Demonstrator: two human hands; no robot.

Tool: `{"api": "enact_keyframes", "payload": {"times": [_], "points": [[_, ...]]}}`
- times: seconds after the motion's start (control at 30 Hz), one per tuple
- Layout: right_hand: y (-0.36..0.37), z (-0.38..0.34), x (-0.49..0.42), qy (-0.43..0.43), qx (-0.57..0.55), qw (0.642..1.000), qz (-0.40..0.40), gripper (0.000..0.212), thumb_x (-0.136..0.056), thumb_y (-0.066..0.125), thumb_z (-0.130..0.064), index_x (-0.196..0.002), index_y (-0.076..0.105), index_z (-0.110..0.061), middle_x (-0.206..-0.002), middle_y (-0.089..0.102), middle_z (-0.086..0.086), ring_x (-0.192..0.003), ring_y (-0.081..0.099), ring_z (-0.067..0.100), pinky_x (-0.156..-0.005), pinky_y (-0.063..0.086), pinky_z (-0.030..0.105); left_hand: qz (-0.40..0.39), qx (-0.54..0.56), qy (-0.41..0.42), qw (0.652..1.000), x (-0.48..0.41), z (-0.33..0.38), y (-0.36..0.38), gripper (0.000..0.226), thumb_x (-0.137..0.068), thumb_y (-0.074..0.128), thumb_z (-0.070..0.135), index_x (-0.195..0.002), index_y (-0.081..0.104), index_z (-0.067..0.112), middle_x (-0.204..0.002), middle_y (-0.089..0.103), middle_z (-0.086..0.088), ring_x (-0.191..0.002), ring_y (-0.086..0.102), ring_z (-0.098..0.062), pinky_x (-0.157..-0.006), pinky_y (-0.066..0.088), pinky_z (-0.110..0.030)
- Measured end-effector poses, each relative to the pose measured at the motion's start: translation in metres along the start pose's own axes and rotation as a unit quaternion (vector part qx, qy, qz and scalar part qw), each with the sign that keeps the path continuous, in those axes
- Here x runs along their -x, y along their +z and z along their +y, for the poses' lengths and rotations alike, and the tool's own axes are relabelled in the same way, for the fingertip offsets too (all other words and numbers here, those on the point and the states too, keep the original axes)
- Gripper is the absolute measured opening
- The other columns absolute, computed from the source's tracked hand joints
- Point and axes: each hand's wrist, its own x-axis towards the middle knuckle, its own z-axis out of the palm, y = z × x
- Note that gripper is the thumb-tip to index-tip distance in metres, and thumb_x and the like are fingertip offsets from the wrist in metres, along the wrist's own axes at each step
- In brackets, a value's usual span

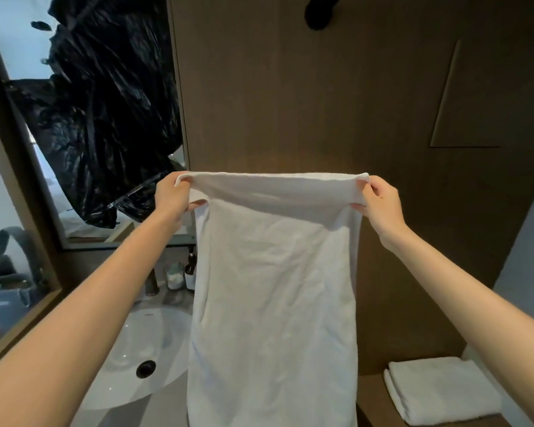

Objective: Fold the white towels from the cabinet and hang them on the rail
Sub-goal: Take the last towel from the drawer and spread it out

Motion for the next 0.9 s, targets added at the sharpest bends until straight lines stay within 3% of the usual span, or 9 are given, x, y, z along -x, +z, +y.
{"api": "enact_keyframes", "payload": {"times": [0.07, 0.27, 0.37, 0.57, 0.7, 0.9], "points": [[0.008, 0.004, -0.015, -0.002, 0.001, 1.000, 0.002, 0.018, -0.101, 0.047, -0.030, -0.112, 0.060, -0.022, -0.104, 0.061, -0.009, -0.099, 0.060, 0.013, -0.091, 0.055, 0.034, 0.005, 0.016, 0.004, 1.000, -0.019, -0.004, 0.007, 0.029, -0.097, 0.038, 0.001, -0.107, 0.064, 0.009, -0.115, 0.058, -0.012, -0.109, 0.057, -0.031, -0.055, 0.056, -0.021], [0.033, 0.021, -0.057, -0.015, -0.011, 1.000, 0.001, 0.017, -0.100, 0.048, -0.034, -0.103, 0.060, -0.022, -0.094, 0.061, -0.010, -0.093, 0.061, 0.013, -0.089, 0.055, 0.032, 0.014, 0.031, 0.015, 0.999, -0.066, -0.009, 0.024, 0.028, -0.097, 0.039, -0.002, -0.105, 0.063, 0.009, -0.121, 0.058, -0.013, -0.110, 0.056, -0.028, -0.057, 0.057, -0.022], [0.044, 0.029, -0.076, -0.010, -0.012, 1.000, 0.002, 0.017, -0.100, 0.049, -0.034, -0.103, 0.060, -0.022, -0.094, 0.061, -0.011, -0.093, 0.062, 0.013, -0.089, 0.055, 0.032, 0.010, 0.027, 0.016, 0.999, -0.090, -0.015, 0.030, 0.028, -0.096, 0.041, -0.002, -0.113, 0.062, 0.007, -0.124, 0.056, -0.015, -0.112, 0.056, -0.029, -0.058, 0.058, -0.021], [0.059, 0.038, -0.104, -0.027, -0.012, 1.000, 0.000, 0.018, -0.100, 0.048, -0.033, -0.102, 0.060, -0.020, -0.092, 0.062, -0.008, -0.090, 0.062, 0.014, -0.086, 0.055, 0.031, 0.020, 0.050, 0.031, 0.998, -0.121, -0.023, 0.046, 0.025, -0.096, 0.045, 0.002, -0.114, 0.061, 0.006, -0.119, 0.060, -0.014, -0.111, 0.057, -0.028, -0.062, 0.058, -0.022], [0.063, 0.043, -0.113, -0.020, -0.009, 1.000, 0.008, 0.020, -0.100, 0.048, -0.033, -0.103, 0.061, -0.017, -0.100, 0.065, 0.002, -0.090, 0.062, 0.014, -0.086, 0.053, 0.029, 0.022, 0.077, 0.046, 0.996, -0.123, -0.025, 0.050, 0.019, -0.098, 0.046, 0.006, -0.108, 0.060, 0.013, -0.113, 0.060, -0.010, -0.108, 0.059, -0.024, -0.073, 0.057, -0.023], [0.066, 0.063, -0.086, 0.022, -0.012, 1.000, -0.006, 0.018, -0.100, 0.051, -0.031, -0.101, 0.063, -0.017, -0.097, 0.065, -0.002, -0.095, 0.062, 0.016, -0.086, 0.053, 0.026, -0.011, 0.055, 0.049, 0.997, -0.100, -0.057, 0.036, 0.022, -0.097, 0.043, 0.006, -0.109, 0.060, 0.013, -0.114, 0.061, -0.008, -0.108, 0.060, -0.019, -0.080, 0.055, -0.022]]}}
